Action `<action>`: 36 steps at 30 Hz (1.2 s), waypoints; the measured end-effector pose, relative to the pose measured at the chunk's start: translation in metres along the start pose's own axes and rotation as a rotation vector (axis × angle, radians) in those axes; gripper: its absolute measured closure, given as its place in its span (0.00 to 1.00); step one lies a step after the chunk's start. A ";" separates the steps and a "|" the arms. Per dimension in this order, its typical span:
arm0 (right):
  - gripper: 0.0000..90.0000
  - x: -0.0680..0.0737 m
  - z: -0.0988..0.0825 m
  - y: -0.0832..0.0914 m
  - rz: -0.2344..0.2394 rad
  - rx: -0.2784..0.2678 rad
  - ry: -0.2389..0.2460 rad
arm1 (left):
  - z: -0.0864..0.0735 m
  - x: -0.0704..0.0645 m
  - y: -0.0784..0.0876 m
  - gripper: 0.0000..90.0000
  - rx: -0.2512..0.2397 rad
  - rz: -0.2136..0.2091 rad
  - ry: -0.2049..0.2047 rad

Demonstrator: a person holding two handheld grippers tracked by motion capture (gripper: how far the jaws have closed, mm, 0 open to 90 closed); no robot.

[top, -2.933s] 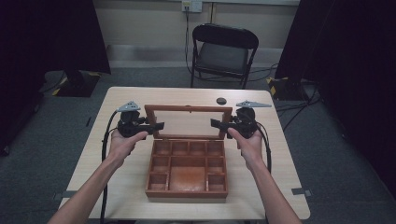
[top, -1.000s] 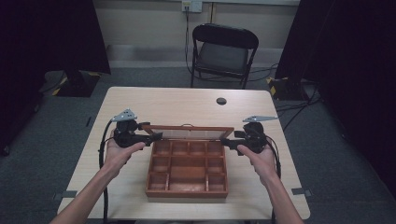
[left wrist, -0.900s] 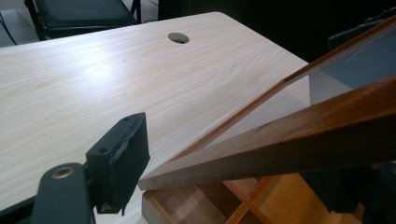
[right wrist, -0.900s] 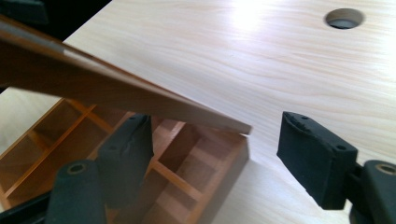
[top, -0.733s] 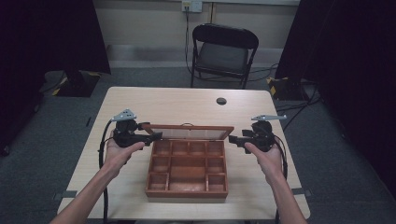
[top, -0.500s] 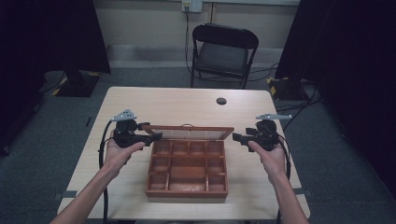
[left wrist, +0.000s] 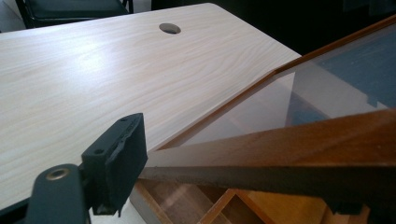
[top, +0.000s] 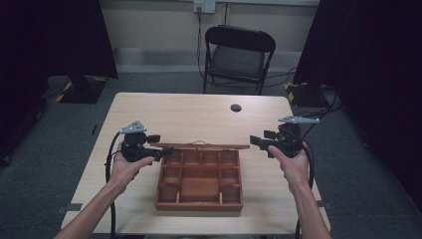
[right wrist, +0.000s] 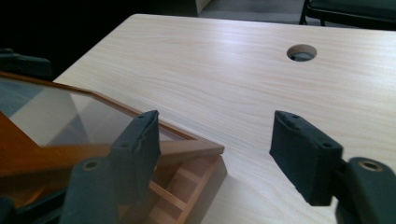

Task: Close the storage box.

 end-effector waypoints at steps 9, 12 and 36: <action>0.40 0.030 0.026 0.008 0.063 0.000 0.097 | -0.009 -0.006 -0.001 0.20 0.010 0.012 -0.020; 0.39 0.040 0.033 0.012 0.100 -0.014 0.103 | -0.010 -0.006 0.000 0.20 0.010 0.013 -0.020; 0.82 0.152 0.055 -0.027 0.501 0.048 0.257 | -0.022 -0.008 0.002 0.18 0.001 0.025 -0.040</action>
Point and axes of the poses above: each handheld gripper's, and its own axes: y roughly backward along the jaws, z roughly out of its top, x roughly to its left, the point moved 8 cm from there along -y, roughly forward along the jaws, and after that the axes turned 13 degrees about y, right-handed, at the moved point
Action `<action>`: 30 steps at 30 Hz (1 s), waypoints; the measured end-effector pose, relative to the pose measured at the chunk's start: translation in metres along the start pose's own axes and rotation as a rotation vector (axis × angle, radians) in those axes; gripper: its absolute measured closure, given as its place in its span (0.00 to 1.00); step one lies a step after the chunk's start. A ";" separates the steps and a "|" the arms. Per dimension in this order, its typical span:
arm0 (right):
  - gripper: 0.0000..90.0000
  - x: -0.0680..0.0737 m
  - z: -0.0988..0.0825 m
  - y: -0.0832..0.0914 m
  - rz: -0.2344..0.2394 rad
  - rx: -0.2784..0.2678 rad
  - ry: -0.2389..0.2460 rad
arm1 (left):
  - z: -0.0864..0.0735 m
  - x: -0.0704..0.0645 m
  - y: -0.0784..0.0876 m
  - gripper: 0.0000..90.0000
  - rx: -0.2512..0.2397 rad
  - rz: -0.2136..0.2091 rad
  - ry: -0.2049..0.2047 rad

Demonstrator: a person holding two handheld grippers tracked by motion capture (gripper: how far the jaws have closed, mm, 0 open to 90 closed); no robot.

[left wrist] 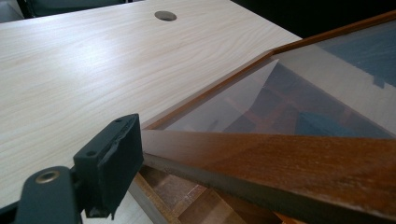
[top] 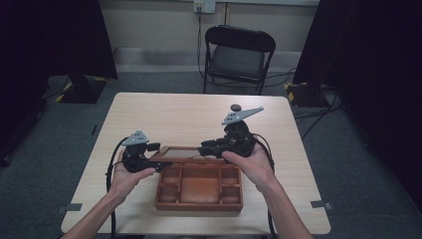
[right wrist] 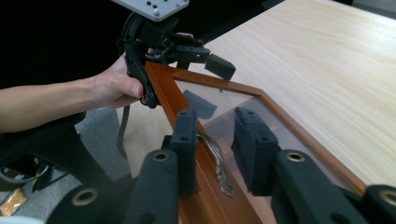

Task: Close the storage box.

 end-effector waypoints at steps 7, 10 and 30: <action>0.86 -0.002 -0.007 -0.010 0.010 0.036 -0.015 | -0.003 0.001 -0.001 0.18 0.007 0.003 -0.002; 0.87 -0.002 -0.009 -0.012 0.019 0.044 -0.025 | -0.004 0.000 -0.001 0.18 0.009 0.007 -0.009; 0.90 -0.001 -0.017 -0.021 0.103 0.056 -0.106 | -0.008 0.001 -0.002 0.17 0.024 0.010 -0.005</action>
Point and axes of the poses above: each handheld gripper's, and its own axes: y roughly backward along the jaws, z roughly out of its top, x roughly to its left, the point moved 8 cm from there along -y, roughly forward along the jaws, and after that the axes turned 13 degrees about y, right-handed, at the moved point
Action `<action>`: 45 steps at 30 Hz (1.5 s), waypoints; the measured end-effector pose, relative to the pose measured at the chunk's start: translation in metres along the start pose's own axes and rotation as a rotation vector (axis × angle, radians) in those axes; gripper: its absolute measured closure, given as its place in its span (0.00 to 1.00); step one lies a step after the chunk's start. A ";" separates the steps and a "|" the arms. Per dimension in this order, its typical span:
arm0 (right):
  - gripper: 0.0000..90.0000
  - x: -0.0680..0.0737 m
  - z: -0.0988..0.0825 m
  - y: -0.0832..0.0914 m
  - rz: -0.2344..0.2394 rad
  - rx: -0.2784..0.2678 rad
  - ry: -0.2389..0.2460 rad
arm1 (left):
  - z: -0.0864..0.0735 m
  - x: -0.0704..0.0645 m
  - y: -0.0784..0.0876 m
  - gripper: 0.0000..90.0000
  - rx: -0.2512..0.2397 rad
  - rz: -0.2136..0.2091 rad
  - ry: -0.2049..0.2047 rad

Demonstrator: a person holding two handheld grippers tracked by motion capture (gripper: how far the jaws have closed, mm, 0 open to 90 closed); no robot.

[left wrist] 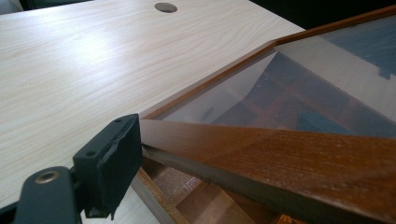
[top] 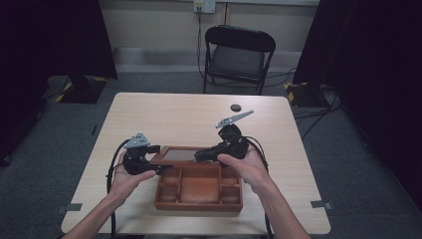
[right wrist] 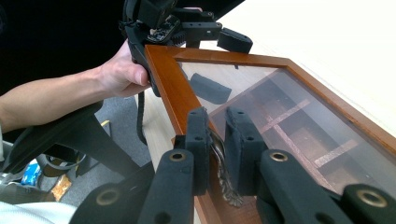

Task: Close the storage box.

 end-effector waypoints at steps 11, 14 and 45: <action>0.91 0.001 -0.002 -0.001 0.005 0.004 0.019 | -0.003 0.004 0.000 0.17 0.022 0.001 0.005; 0.91 0.002 -0.003 -0.001 0.001 0.010 0.025 | -0.009 0.009 0.002 0.18 0.052 0.028 -0.014; 0.91 0.028 -0.075 -0.036 0.000 0.138 0.072 | -0.028 0.074 0.026 0.19 0.088 0.151 0.104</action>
Point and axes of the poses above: each handheld gripper's, and its own axes: y roughly backward along the jaws, z roughly out of its top, x roughly to its left, the point moved 8 cm from there along -y, roughly forward along the jaws, and after that the axes turned 13 degrees about y, right-handed, at the moved point
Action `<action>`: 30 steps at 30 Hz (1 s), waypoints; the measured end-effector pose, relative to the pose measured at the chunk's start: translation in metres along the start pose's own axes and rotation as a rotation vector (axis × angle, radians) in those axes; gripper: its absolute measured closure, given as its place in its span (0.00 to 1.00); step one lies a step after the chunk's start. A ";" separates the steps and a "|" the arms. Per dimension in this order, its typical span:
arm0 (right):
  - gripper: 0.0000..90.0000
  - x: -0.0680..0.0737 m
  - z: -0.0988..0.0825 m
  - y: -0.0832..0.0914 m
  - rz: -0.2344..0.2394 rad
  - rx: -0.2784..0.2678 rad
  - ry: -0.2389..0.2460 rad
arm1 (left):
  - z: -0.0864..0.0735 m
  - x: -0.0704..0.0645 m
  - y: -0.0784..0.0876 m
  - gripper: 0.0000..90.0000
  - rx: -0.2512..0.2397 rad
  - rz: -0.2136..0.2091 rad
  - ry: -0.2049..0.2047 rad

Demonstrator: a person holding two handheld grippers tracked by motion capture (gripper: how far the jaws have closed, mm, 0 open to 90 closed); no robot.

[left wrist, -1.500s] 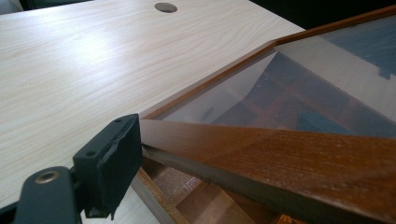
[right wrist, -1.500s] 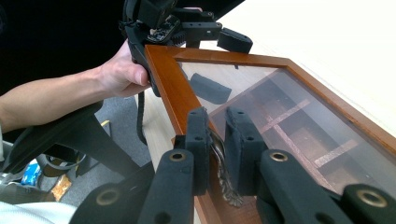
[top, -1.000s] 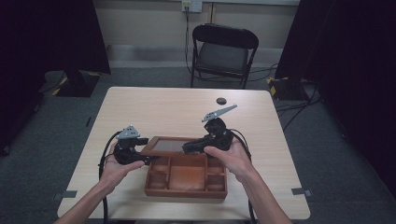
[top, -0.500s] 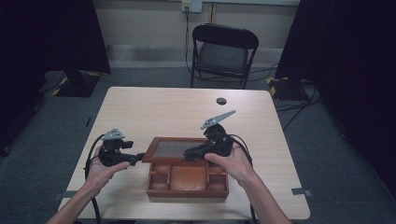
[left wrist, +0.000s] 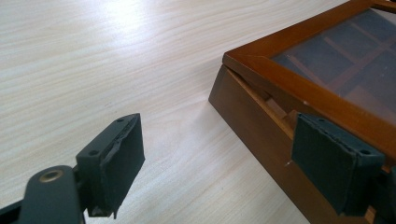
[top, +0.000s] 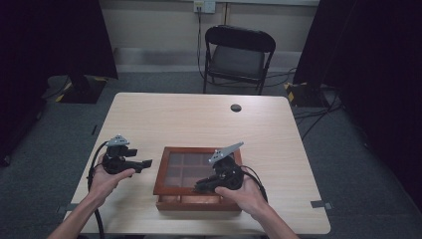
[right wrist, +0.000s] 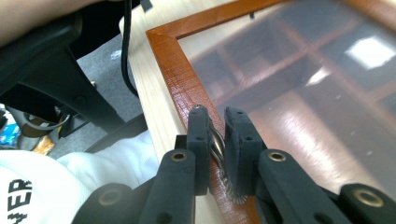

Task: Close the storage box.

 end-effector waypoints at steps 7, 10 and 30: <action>0.91 0.000 -0.013 -0.012 0.011 0.028 -0.007 | 0.000 -0.007 0.000 0.19 -0.001 -0.019 -0.008; 0.91 0.000 -0.021 -0.019 0.015 0.055 -0.015 | -0.001 -0.005 0.000 0.19 0.003 -0.006 -0.012; 0.62 -0.016 -0.015 0.004 -0.044 -0.058 -0.054 | -0.004 -0.003 -0.005 0.19 0.036 -0.004 0.008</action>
Point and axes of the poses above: each handheld gripper's, and its own axes: y roughly backward along the jaws, z roughly out of its top, x roughly to its left, the point moved 8 cm from there along -y, roughly forward along the jaws, and after that the axes turned 13 degrees about y, right-handed, at the moved point
